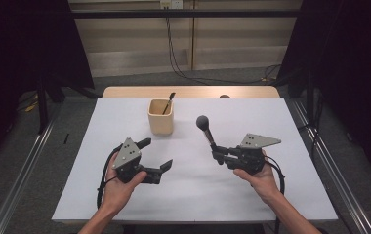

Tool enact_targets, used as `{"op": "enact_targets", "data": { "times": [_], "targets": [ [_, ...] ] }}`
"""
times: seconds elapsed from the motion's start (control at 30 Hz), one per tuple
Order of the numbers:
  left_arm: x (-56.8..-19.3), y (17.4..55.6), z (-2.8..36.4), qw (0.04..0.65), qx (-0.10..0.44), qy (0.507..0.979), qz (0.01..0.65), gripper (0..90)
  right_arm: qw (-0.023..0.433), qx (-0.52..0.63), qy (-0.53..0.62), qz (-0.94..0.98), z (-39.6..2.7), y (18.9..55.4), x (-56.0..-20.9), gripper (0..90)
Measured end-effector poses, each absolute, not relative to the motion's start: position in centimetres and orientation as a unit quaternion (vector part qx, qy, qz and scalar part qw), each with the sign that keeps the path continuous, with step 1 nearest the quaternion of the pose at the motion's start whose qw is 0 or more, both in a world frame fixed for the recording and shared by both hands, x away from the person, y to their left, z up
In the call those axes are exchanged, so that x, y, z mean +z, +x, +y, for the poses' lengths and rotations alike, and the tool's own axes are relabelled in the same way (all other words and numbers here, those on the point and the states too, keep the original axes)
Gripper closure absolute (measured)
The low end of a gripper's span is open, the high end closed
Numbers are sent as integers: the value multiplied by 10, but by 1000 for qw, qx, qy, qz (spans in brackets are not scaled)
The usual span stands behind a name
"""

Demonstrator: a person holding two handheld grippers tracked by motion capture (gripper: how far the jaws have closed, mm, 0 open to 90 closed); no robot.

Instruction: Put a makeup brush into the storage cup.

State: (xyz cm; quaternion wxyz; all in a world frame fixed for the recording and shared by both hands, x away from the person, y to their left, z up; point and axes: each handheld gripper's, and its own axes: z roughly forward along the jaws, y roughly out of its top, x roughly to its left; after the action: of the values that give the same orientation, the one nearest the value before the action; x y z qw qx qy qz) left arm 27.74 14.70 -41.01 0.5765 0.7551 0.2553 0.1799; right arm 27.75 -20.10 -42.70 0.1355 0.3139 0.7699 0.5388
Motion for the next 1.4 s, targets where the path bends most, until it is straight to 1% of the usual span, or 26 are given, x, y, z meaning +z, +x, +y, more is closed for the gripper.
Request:
{"op": "enact_targets", "data": {
  "times": [0.43, 0.9, 1.2, 1.4],
  "targets": [
    [-407, 289, 125, 580, 171, 755, 253, 24, 124, 545, 305, 771, -186, 283, -430, 751],
    [-402, 298, 97, 590, 149, 755, 245, 13, 117, 551, 296, 772, -174, 285, -431, 751],
    [-401, 306, 82, 598, 146, 750, 244, 57, 113, 557, 293, 769, -169, 285, -433, 751],
    [-406, 310, 73, 601, 135, 747, 249, 147, 113, 558, 291, 769, -168, 283, -434, 751]
  ]
}}
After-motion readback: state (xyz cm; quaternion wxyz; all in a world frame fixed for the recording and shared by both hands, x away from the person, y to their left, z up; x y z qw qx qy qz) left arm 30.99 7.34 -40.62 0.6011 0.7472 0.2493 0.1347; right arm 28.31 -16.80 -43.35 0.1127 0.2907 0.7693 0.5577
